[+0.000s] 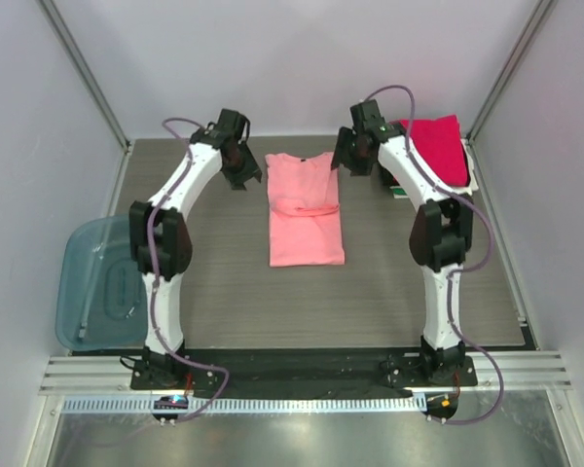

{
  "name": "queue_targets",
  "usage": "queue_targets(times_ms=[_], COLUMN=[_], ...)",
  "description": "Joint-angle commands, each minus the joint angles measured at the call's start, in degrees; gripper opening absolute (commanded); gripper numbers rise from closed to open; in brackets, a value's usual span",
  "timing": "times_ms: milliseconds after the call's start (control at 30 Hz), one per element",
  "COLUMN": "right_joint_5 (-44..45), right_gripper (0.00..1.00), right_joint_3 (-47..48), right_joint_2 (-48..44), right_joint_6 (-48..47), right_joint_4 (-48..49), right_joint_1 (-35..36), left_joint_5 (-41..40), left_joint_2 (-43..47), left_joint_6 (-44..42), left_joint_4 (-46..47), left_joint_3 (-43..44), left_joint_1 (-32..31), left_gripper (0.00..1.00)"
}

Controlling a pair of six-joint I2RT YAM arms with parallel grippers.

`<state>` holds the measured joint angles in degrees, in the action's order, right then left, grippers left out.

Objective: Fold and stack the t-shirts
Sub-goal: Fold the tshirt

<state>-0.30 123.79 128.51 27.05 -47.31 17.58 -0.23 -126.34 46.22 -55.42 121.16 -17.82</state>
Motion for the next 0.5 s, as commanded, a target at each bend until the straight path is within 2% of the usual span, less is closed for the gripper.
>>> queue_targets(times_ms=[0, 100, 200, 333, 367, 467], right_joint_5=[-4.97, -7.26, -5.95, -4.37, -4.02, -2.61], right_gripper=[0.61, 0.59, 0.59, 0.59, 0.59, 0.59], right_joint_3=[-17.0, -28.21, -33.85, -35.46, -35.11, -32.74], right_joint_2=[-13.09, -19.07, -20.58, -18.3, -17.6, -14.26], right_joint_6=[0.19, 0.81, 0.55, 0.73, 0.81, 0.64], right_joint_4=[3.17, 7.84, 8.72, 9.6, 9.6, 9.52], right_joint_1=[2.01, 4.47, 9.04, 13.52, 13.88, 14.67], left_joint_5=[1.9, 1.9, 1.9, 0.58, -2.64, -5.39], left_joint_2=[14.77, 20.59, 28.24, 37.73, 40.88, 47.21], left_joint_6=[-0.78, -0.69, -1.13, -3.32, -3.76, -5.43], left_joint_4=[5.22, 7.07, 8.83, 9.02, 8.14, 6.3], left_joint_3=[-14.08, -25.34, -36.21, -46.69, -48.55, -53.65], left_joint_1=[-1.95, -3.18, -3.88, -3.97, -3.89, -3.88], left_gripper=[0.46, 0.45, 0.44, 0.44, 0.44, 0.44])
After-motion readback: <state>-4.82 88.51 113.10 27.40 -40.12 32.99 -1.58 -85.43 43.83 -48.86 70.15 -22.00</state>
